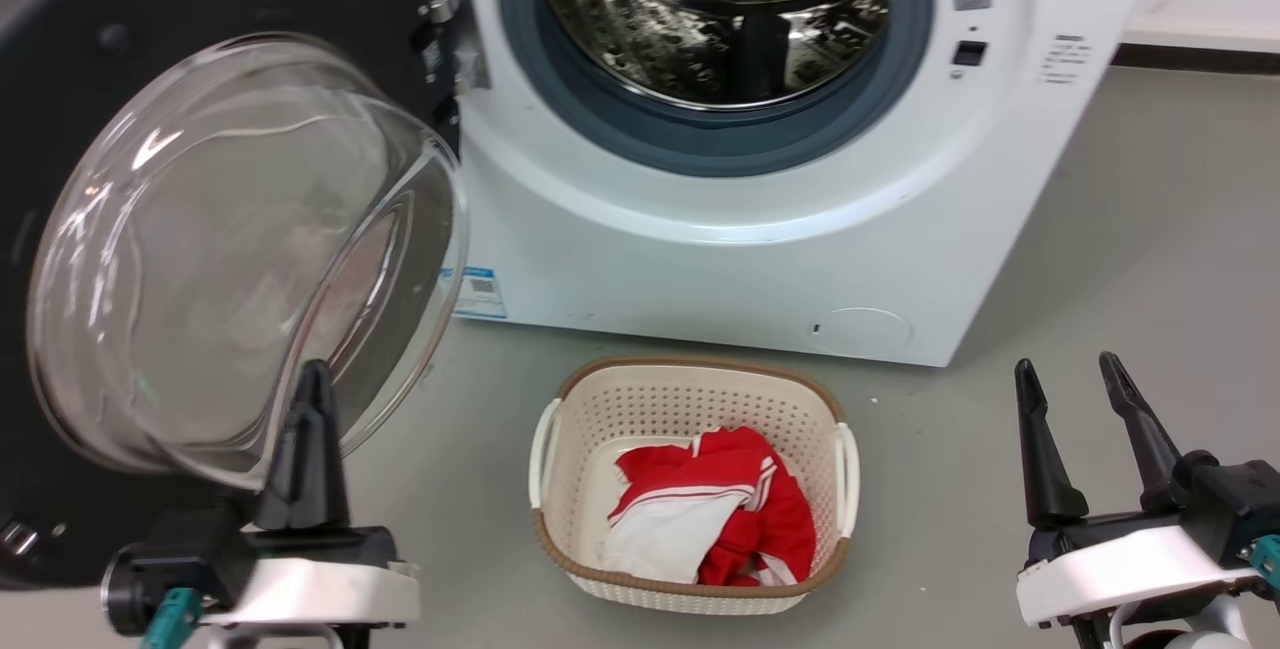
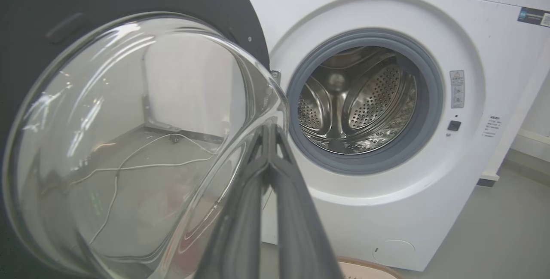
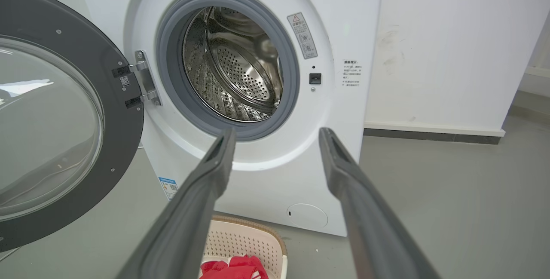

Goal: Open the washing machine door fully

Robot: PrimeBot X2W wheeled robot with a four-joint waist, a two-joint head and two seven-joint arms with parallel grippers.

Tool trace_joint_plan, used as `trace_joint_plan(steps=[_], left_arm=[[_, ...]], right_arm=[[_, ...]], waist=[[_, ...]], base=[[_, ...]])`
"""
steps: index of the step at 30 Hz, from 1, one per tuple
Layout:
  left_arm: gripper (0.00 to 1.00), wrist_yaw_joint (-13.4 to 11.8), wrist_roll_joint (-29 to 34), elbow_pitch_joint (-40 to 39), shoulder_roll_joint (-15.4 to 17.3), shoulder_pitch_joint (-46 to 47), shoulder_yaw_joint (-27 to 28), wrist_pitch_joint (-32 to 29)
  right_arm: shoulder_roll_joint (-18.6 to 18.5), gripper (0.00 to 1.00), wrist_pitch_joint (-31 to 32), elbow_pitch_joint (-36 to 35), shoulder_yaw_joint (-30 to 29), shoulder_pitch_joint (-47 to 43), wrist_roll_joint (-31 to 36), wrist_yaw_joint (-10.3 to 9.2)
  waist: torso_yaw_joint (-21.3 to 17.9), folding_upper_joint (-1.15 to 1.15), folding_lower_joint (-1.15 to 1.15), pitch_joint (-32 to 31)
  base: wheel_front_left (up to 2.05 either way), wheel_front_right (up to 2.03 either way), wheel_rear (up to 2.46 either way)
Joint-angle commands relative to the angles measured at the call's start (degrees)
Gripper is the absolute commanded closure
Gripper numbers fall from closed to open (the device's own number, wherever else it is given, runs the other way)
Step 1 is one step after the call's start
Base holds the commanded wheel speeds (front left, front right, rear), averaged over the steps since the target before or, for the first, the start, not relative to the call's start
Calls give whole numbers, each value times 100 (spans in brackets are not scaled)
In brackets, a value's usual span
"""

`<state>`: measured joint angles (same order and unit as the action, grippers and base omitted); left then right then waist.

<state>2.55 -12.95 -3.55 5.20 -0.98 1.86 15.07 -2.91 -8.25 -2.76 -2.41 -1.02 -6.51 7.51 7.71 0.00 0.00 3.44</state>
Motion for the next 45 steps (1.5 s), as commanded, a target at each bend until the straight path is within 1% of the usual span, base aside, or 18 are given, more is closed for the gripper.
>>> trace_joint_plan(steps=[1, 2, 4, 5, 6, 7, 13, 18, 26, 41, 42, 45], left_arm=[[85, 42, 66, 25, -26, -3, -83, 14], [72, 59, 76, 50, -43, -2, -130, 14], [56, 97, 110, 126, -71, 5, -207, 14], [43, 99, 151, 158, -86, 15, -259, 14], [16, 95, 186, 204, -93, 29, -301, 14], [0, 70, 239, 245, -97, 44, -332, 14], [0, -54, 571, 390, -67, 126, -475, 14], [0, -154, 629, 584, -72, 64, -495, 14], [0, -259, 671, 658, -50, 63, -480, 14], [0, -311, 673, 730, -11, 57, -478, 14], [100, -303, 656, 731, -35, 98, -492, 0], [100, -298, 599, 889, -54, 46, -488, -29]], right_arm=[[7, 0, -6, -14, 7, 6, 49, -4], [6, 0, -6, -22, 10, -4, 63, -4], [7, 0, 9, -33, 27, -24, 47, -4], [7, 0, 15, -45, 38, -35, 69, -4], [7, 0, 23, -52, 47, -48, 82, -4], [7, 0, 29, -65, 54, -70, 89, -4], [7, 0, 71, -138, 100, -175, 183, -4], [7, 0, 112, -158, 153, -291, 179, -4], [7, 0, 138, -128, 189, -336, 137, -4], [7, 0, 137, -104, 190, -314, 84, -4], [-1, 100, 127, -94, 190, -289, 113, 0], [0, 100, 122, 39, 208, -331, 62, 0]], waist=[[-179, 0, 0, -75], [-241, 0, 0, -95], [-367, 0, 0, -133], [-428, 0, 0, -147], [-486, 0, 0, -163], [-537, 0, 0, -183], [-801, 0, 0, -284], [-927, 0, 0, -367], [-960, 0, 0, -392], [-964, 0, 0, -393], [-964, 0, 0, -392], [-964, 0, 0, -391]], base=[[0, 0, 0], [0, 0, 0], [0, 0, 0], [0, 0, 0], [0, 0, 0], [0, 0, 0], [0, 0, 0], [0, 0, 0], [0, 0, 0], [0, 0, 0], [0, 0, 0], [0, 0, 0]])
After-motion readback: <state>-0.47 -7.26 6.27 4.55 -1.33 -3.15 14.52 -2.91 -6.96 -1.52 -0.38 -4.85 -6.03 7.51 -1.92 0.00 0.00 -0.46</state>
